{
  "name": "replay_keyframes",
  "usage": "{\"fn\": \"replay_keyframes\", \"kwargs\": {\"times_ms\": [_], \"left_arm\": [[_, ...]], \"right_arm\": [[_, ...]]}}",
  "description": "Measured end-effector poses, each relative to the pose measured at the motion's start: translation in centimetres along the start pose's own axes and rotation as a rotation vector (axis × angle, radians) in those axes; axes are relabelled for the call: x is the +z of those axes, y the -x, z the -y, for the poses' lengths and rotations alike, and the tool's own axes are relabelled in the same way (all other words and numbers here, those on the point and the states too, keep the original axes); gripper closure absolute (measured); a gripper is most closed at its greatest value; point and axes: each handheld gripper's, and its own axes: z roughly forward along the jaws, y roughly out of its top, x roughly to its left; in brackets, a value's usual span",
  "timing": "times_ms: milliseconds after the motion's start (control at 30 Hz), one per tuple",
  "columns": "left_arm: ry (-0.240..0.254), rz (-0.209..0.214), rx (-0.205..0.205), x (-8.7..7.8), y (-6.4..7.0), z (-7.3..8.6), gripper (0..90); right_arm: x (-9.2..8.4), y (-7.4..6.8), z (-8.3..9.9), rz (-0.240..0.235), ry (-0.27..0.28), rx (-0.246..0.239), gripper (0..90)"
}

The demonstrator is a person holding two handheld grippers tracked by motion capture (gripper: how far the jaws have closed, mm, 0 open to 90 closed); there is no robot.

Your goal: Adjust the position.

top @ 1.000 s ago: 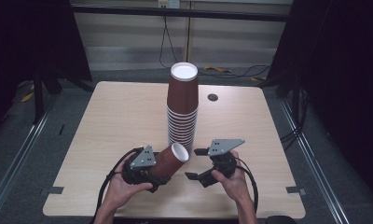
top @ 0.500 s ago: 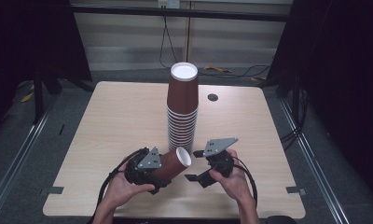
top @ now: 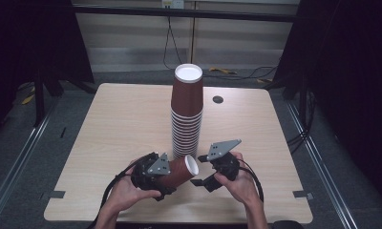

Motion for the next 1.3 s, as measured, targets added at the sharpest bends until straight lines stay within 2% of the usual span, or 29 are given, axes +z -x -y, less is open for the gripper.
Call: {"fn": "replay_keyframes", "kwargs": {"times_ms": [200, 300, 400, 500, 667, 800, 1000, 1233, 1300], "left_arm": [[-0.044, 0.011, 0.024, 0.4, 0.1, -0.4, 13.2], [-0.043, 0.017, 0.024, 0.6, 0.2, -0.5, 13.1], [-0.062, 0.017, 0.040, 0.8, 0.3, -0.6, 13.1], [-0.068, 0.025, 0.053, 0.9, 0.3, -0.6, 13.2], [-0.081, 0.040, 0.058, 1.2, 0.6, -0.7, 13.2], [-0.113, 0.049, 0.070, 1.6, 0.9, -0.8, 13.1], [-0.116, 0.070, 0.079, 2.1, 1.1, -1.0, 13.2], [-0.118, 0.086, 0.094, 2.6, 1.3, -1.5, 13.2], [-0.114, 0.088, 0.095, 2.6, 1.2, -1.6, 13.0]], "right_arm": [[0.3, 0.2, 0.1, -0.027, -0.027, -0.008, 16.6], [0.5, 0.2, 0.1, -0.046, -0.055, -0.017, 17.3], [0.7, 0.2, 0.2, -0.059, -0.078, -0.019, 17.3], [0.7, 0.3, 0.2, -0.084, -0.075, -0.021, 17.5], [1.0, 0.3, 0.1, -0.083, -0.093, -0.026, 17.7], [1.6, 0.2, 0.1, -0.097, -0.120, -0.032, 17.2], [2.2, 0.1, 0.0, -0.115, -0.137, -0.046, 13.5], [2.4, -0.1, -0.1, -0.133, -0.151, -0.046, 14.6], [2.4, -0.1, -0.1, -0.145, -0.155, -0.061, 15.6]]}}
